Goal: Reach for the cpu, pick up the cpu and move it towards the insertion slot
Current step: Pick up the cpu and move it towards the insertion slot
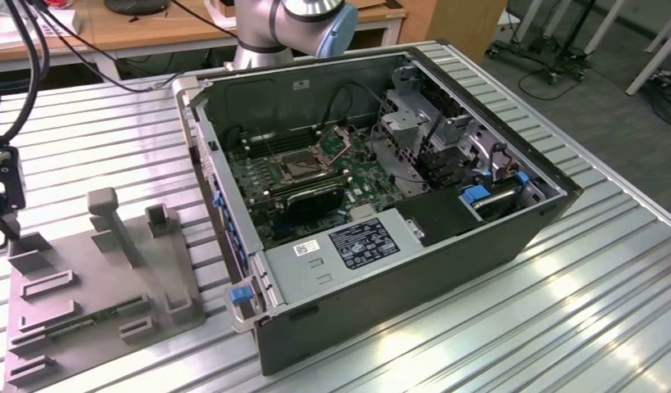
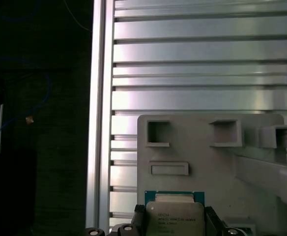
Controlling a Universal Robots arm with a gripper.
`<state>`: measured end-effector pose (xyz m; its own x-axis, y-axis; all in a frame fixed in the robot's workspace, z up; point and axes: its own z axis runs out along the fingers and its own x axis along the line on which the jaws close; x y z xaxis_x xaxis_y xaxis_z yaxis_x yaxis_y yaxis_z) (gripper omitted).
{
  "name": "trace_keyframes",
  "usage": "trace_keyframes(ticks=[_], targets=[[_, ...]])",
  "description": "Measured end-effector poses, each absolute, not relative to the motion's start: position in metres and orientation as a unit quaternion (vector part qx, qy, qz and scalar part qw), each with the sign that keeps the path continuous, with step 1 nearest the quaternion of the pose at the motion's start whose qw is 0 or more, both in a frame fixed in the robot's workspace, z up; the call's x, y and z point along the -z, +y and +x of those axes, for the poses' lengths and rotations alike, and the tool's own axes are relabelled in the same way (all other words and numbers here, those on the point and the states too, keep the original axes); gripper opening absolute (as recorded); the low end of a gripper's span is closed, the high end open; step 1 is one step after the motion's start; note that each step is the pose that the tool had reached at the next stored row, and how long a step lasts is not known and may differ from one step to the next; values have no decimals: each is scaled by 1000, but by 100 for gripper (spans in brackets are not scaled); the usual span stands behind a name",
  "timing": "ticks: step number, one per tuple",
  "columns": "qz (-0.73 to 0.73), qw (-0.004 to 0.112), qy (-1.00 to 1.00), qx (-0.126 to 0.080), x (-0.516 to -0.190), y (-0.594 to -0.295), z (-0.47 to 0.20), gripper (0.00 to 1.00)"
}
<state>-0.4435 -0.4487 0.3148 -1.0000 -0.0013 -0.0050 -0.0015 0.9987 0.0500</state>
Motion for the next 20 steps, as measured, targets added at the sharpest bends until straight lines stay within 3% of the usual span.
trace_keyframes(ticks=[20], targets=[[-1, 2, 1000, -25, -326, -449, -443, 54]])
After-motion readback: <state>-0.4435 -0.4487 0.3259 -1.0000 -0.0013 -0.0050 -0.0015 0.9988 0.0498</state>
